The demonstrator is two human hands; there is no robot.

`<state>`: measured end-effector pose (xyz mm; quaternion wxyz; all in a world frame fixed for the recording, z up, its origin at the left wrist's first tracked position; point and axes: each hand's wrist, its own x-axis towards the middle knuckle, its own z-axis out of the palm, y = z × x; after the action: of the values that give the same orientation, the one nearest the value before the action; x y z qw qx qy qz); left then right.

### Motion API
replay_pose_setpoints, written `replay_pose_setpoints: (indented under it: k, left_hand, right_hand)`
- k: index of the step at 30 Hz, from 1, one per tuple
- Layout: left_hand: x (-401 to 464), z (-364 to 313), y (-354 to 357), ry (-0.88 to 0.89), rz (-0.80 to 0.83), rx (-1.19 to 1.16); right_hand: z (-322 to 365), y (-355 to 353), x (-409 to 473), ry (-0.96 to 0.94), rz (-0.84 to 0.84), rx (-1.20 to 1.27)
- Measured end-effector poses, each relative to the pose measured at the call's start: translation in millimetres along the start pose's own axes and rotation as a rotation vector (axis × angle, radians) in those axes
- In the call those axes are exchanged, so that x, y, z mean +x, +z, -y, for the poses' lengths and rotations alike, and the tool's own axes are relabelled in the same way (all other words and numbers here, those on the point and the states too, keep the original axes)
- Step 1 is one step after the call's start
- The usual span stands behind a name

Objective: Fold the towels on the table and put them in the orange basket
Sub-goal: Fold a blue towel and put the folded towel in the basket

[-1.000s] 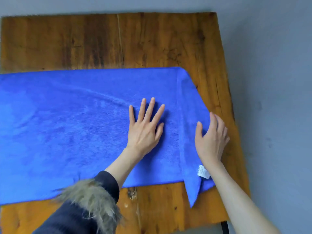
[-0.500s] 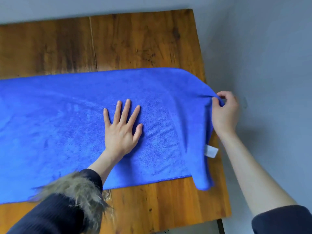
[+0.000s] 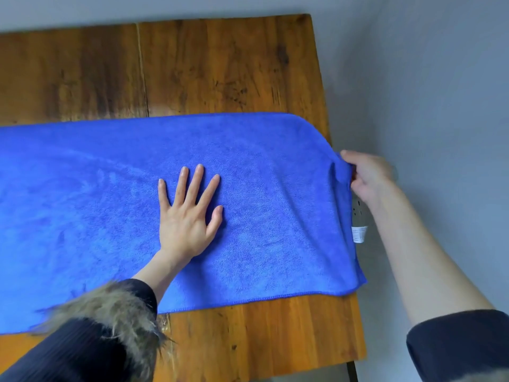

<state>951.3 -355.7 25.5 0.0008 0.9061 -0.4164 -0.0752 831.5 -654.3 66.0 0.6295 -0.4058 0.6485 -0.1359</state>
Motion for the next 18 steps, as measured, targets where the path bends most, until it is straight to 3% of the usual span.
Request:
replay_pose_setpoints:
  k: [5,13,18]
  left_hand:
    - [1,0,0,0.0,0.005,-0.004]
    - [1,-1,-1,-0.003,0.005,-0.01]
    - [1,-1,-1,-0.003,0.006,-0.009]
  right_hand:
    - [15,-2,-10,-0.375,-0.111,-0.006]
    - [-12,-15,-4,-0.236,-0.043,-0.282]
    - [-14,-15,-9,-0.306,0.019,-0.515]
